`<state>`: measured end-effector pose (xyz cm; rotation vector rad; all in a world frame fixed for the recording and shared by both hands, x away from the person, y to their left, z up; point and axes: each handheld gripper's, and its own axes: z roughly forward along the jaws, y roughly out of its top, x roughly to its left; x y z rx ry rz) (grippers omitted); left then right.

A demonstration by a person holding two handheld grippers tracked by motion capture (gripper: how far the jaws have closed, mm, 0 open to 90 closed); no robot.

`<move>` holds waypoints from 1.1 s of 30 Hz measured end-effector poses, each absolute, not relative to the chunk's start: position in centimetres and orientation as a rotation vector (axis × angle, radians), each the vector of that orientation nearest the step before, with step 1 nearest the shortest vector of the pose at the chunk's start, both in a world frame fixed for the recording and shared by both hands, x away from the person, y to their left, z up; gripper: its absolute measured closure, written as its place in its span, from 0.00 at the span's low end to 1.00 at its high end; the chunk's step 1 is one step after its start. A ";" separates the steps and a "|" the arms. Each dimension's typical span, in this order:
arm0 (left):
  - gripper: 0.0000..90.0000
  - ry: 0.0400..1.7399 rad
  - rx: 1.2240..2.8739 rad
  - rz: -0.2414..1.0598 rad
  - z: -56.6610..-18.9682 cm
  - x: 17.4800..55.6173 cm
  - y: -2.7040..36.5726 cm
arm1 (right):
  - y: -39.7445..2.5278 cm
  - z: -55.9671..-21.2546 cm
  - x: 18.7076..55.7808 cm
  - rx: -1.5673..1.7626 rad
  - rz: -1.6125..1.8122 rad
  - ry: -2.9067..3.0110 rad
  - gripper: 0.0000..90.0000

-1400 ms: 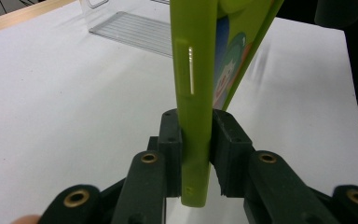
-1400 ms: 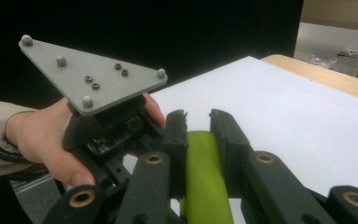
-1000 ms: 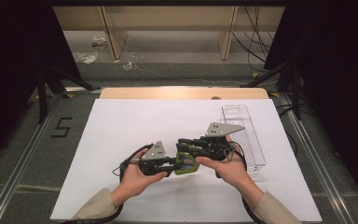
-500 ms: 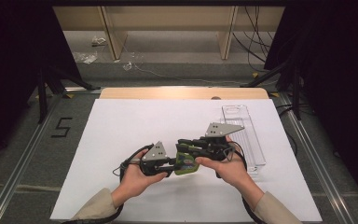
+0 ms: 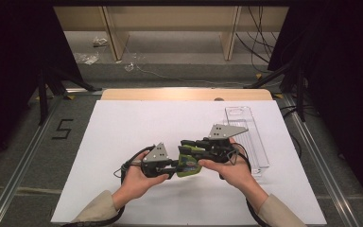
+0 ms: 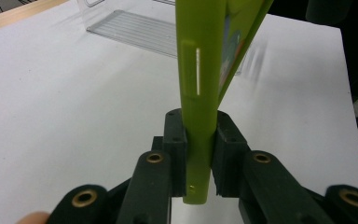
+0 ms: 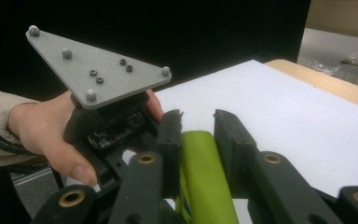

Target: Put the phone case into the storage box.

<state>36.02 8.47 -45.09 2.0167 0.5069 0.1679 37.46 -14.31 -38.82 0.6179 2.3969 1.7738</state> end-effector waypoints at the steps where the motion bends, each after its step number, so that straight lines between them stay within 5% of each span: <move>1: 0.86 0.505 2.017 0.171 -45.1 36.0 8.5 | -14.3 -38.8 37.5 0.612 1.772 2.394 0.79; 5: 0.87 0.501 2.016 0.178 -45.1 36.0 8.5 | -14.3 -38.8 37.4 0.584 1.752 2.383 0.70; 16: 0.87 0.583 1.990 0.247 -44.9 36.3 9.2 | -14.4 -38.8 37.6 0.630 1.725 2.261 0.17; 33: 0.86 0.761 1.925 0.346 -44.8 36.7 10.1 | -14.7 -39.8 38.2 0.793 1.743 2.129 0.01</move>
